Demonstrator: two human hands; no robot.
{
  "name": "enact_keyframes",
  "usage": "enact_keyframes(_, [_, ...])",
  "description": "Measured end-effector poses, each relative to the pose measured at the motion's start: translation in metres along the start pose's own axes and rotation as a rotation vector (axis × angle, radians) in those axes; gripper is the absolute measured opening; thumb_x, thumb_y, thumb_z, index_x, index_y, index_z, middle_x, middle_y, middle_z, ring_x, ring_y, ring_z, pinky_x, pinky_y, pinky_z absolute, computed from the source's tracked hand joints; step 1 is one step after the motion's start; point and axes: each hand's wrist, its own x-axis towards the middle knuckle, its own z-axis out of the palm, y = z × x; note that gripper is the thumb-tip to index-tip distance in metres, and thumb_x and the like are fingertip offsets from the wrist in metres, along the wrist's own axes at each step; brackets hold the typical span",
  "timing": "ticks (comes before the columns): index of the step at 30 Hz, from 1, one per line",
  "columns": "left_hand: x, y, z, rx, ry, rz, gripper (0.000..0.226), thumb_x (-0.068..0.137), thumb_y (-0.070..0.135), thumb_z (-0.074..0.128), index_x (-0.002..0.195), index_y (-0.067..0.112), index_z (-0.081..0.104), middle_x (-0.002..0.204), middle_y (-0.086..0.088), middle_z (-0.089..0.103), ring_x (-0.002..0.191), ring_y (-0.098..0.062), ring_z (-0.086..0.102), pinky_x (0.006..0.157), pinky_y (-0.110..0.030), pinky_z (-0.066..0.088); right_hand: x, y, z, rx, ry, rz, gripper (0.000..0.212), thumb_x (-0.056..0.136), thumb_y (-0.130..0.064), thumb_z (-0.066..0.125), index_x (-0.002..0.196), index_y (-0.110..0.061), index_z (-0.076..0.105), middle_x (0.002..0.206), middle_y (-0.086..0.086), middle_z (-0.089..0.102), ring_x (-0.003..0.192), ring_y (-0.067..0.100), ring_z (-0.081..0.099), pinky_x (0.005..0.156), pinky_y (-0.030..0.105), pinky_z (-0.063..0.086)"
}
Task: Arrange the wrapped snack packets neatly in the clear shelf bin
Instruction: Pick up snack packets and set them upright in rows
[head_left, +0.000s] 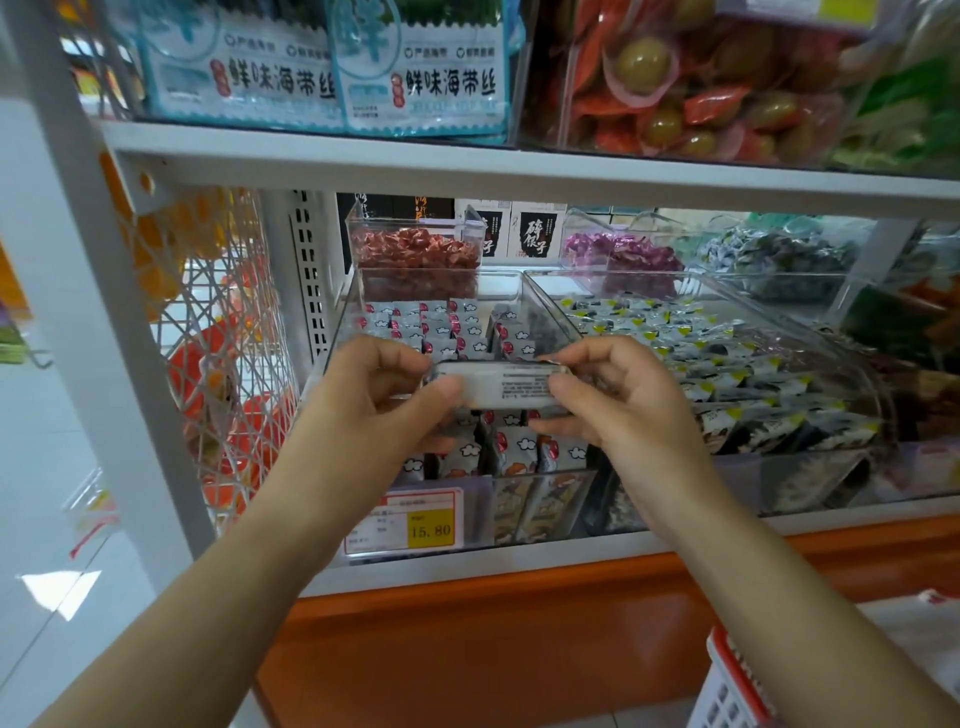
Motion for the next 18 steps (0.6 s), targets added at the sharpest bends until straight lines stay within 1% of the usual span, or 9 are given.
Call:
enact_keyframes(2, [-0.0005, 0.0003, 0.0009, 0.011, 0.003, 0.012, 0.023, 0.082, 0.022, 0.063, 0.103, 0.020, 0.054, 0.092, 0.001, 0.071, 0.078, -0.011, 0.070, 0.064, -0.018, 0.055, -0.0010, -0.0013, 0.0012, -0.019, -0.028, 0.002, 0.018, 0.088, -0.005, 0.059, 0.098, -0.019, 0.066, 0.101, 0.004, 0.067, 0.082, 0.018, 0.070, 0.069, 0.034, 0.060])
enact_keyframes(3, [-0.0008, 0.0005, 0.0013, 0.021, -0.004, 0.020, 0.024, 0.083, 0.020, 0.062, 0.106, 0.022, 0.055, 0.094, 0.004, 0.070, 0.079, -0.010, 0.070, 0.064, -0.017, 0.054, -0.0013, -0.0018, 0.0015, -0.042, -0.040, -0.002, 0.018, 0.088, -0.010, 0.060, 0.099, -0.022, 0.069, 0.099, -0.002, 0.069, 0.085, 0.017, 0.070, 0.073, 0.037, 0.060])
enact_keyframes(5, [-0.0021, 0.0013, 0.0014, 0.050, -0.030, 0.042, 0.026, 0.084, 0.018, 0.062, 0.108, 0.025, 0.056, 0.095, 0.008, 0.068, 0.082, -0.007, 0.069, 0.065, -0.015, 0.054, -0.0016, -0.0025, 0.0013, -0.127, -0.040, -0.032, 0.015, 0.086, -0.020, 0.065, 0.098, -0.026, 0.071, 0.094, -0.008, 0.071, 0.091, 0.013, 0.068, 0.080, 0.042, 0.057])
enact_keyframes(7, [-0.0032, 0.0025, 0.0006, 0.088, -0.058, 0.059, 0.025, 0.084, 0.017, 0.062, 0.107, 0.027, 0.058, 0.093, 0.010, 0.068, 0.082, -0.006, 0.069, 0.067, -0.015, 0.054, -0.0018, -0.0036, 0.0009, -0.181, -0.013, -0.065, 0.012, 0.083, -0.024, 0.067, 0.094, -0.027, 0.072, 0.090, -0.011, 0.072, 0.090, 0.008, 0.067, 0.082, 0.040, 0.055])
enact_keyframes(9, [-0.0040, 0.0038, 0.0002, 0.117, -0.083, 0.071, 0.023, 0.084, 0.016, 0.062, 0.103, 0.029, 0.060, 0.091, 0.013, 0.067, 0.081, -0.007, 0.069, 0.069, -0.016, 0.055, -0.0021, -0.0056, 0.0001, -0.202, 0.021, -0.103, 0.006, 0.082, -0.024, 0.068, 0.084, -0.028, 0.072, 0.080, -0.012, 0.071, 0.079, 0.005, 0.066, 0.074, 0.032, 0.055])
enact_keyframes(12, [-0.0053, 0.0053, 0.0016, 0.196, -0.112, 0.091, 0.023, 0.081, 0.018, 0.065, 0.098, 0.034, 0.060, 0.091, 0.010, 0.068, 0.082, -0.010, 0.068, 0.071, -0.023, 0.057, -0.0023, -0.0059, -0.0006, -0.237, 0.079, -0.144, 0.014, 0.084, -0.024, 0.066, 0.072, -0.020, 0.070, 0.067, 0.003, 0.064, 0.066, 0.019, 0.061, 0.060, 0.032, 0.050])
enact_keyframes(13, [-0.0058, 0.0054, 0.0027, 0.220, -0.111, 0.096, 0.023, 0.081, 0.020, 0.066, 0.097, 0.035, 0.060, 0.092, 0.009, 0.068, 0.081, -0.010, 0.068, 0.070, -0.024, 0.057, -0.0020, -0.0053, -0.0009, -0.264, 0.092, -0.167, 0.017, 0.085, -0.024, 0.066, 0.070, -0.016, 0.069, 0.064, 0.006, 0.062, 0.063, 0.019, 0.058, 0.057, 0.029, 0.048])
enact_keyframes(15, [-0.0069, 0.0050, 0.0049, 0.258, -0.081, 0.104, 0.019, 0.080, 0.023, 0.067, 0.094, 0.034, 0.060, 0.090, 0.007, 0.068, 0.078, -0.009, 0.066, 0.066, -0.022, 0.056, -0.0018, -0.0058, 0.0003, -0.312, 0.102, -0.205, 0.019, 0.085, -0.022, 0.066, 0.067, -0.015, 0.067, 0.059, 0.003, 0.060, 0.056, 0.010, 0.054, 0.052, 0.021, 0.042])
enact_keyframes(18, [-0.0074, 0.0051, 0.0069, 0.336, -0.010, 0.131, 0.010, 0.079, 0.029, 0.066, 0.085, 0.022, 0.061, 0.080, 0.005, 0.065, 0.071, -0.005, 0.062, 0.061, -0.018, 0.051, -0.0045, -0.0077, 0.0042, -0.347, 0.069, -0.253, 0.017, 0.084, -0.019, 0.067, 0.067, -0.017, 0.067, 0.057, -0.008, 0.059, 0.055, 0.002, 0.054, 0.051, 0.010, 0.038])
